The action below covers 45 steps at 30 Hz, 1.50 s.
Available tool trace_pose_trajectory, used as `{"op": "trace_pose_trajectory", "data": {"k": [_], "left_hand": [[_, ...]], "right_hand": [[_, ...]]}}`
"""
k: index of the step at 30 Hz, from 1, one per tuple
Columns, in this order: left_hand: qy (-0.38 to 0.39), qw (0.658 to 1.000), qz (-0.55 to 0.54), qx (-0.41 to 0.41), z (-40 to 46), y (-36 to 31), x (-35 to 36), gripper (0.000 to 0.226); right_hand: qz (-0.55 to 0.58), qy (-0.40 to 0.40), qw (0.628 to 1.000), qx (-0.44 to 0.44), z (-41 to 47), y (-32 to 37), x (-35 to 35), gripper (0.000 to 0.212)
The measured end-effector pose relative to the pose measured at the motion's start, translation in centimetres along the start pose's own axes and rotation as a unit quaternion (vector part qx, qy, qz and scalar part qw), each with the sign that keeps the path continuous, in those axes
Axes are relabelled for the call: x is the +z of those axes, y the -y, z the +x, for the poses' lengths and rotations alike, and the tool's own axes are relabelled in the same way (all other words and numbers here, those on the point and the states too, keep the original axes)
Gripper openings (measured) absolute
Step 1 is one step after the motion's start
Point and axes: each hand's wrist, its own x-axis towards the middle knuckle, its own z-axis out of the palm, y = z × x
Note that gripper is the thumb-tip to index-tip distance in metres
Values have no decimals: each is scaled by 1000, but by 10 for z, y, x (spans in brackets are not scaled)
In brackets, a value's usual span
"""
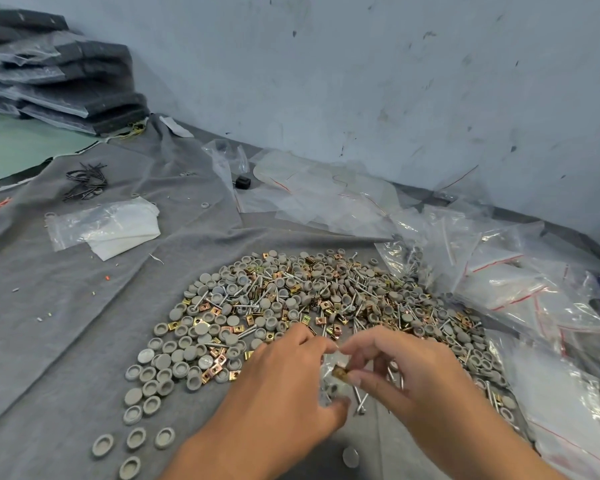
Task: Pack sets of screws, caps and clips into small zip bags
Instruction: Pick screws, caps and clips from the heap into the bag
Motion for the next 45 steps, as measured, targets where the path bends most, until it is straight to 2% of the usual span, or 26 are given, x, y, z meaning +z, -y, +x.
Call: {"op": "trace_pose_trajectory", "data": {"k": [2,4,7,8,11,16,19,22,28,30,33,36,41,45], "left_hand": [[1,1000,0,3,0,-2,1,63],[6,1000,4,6,0,-3,2,63],[16,1000,9,4,0,-4,2,62],[16,1000,9,4,1,-3,1,62],[10,1000,9,5,1,-2,1,64],[5,1000,9,1,0,-1,1,62],[6,1000,6,-2,0,-1,2,61],[7,1000,6,-4,0,-2,2,61],[-2,1000,8,-9,1,-2,-1,59],[-3,1000,4,-9,1,-3,-2,54],[-5,1000,2,-7,0,-4,-4,57],[-9,1000,0,-3,0,-5,-7,54],[-7,1000,-1,-3,0,-5,-9,51],[-3,1000,6,-2,-1,-6,-9,54]], "right_hand": [[23,-30,999,39,6,-8,-5,17],[-8,-47,995,84,20,-28,-2,17],[-105,20,985,137,42,-48,22,12],[-119,32,981,148,47,-53,30,18],[-144,52,976,155,56,-64,45,34],[-181,68,970,148,60,-71,52,16],[-171,64,972,149,56,-72,51,13],[-85,52,981,166,46,-64,43,13],[126,-15,987,101,18,-21,14,13],[125,3,990,71,12,-9,4,16],[78,39,995,42,7,1,-4,20],[59,17,998,19,7,5,-7,7],[83,-34,996,10,3,3,-6,10],[58,-68,996,-7,2,3,-5,5]]}}
